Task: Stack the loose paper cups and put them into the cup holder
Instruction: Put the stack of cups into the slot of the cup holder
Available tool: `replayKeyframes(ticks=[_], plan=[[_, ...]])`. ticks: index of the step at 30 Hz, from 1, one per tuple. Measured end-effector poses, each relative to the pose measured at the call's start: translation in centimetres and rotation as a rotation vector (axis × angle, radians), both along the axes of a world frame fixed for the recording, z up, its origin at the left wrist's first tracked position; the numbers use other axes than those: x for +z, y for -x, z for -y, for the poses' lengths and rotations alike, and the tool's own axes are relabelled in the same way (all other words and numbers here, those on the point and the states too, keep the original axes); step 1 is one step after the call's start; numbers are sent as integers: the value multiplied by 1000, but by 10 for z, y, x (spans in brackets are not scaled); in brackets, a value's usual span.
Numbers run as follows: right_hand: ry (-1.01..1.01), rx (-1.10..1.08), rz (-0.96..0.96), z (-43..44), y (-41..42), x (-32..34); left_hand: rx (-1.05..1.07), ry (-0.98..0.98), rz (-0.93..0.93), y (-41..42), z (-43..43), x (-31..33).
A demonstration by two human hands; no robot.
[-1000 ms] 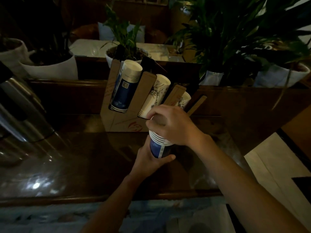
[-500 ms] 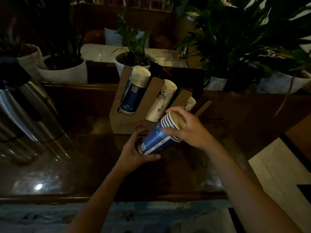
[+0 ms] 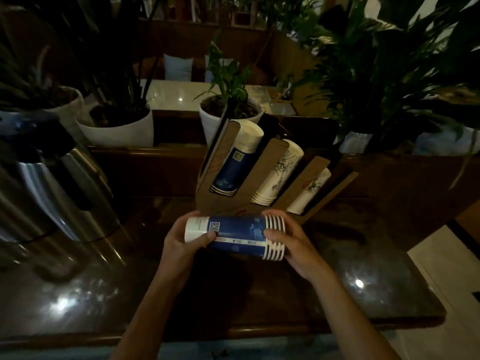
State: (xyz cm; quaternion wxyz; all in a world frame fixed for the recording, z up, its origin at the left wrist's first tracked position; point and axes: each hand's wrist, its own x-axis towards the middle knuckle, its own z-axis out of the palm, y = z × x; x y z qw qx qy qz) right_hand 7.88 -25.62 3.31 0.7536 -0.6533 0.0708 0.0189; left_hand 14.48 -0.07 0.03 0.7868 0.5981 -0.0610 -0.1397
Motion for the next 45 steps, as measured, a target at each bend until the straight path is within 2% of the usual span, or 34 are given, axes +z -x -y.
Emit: replayKeyframes(ticks=[9, 12, 21, 27, 30, 35, 45], plan=[[244, 295, -150, -30, -11, 15, -79, 43, 127, -18, -7, 28], [291, 312, -152, -53, -13, 20, -131, 8, 220, -17, 10, 43], [147, 190, -32, -58, -13, 27, -232, -77, 330, -15, 23, 65], [-5, 24, 109, -44, -23, 39, -317, -174, 223, 5, 23, 57], [-72, -20, 122, -40, -24, 41, -302, -170, 203, 13, 29, 54], [-110, -46, 138, -21, -26, 54, -226, -199, 227, 14, 39, 61], [-101, -89, 255, 25, -23, 83, -272, -241, 276, 16, 53, 69]])
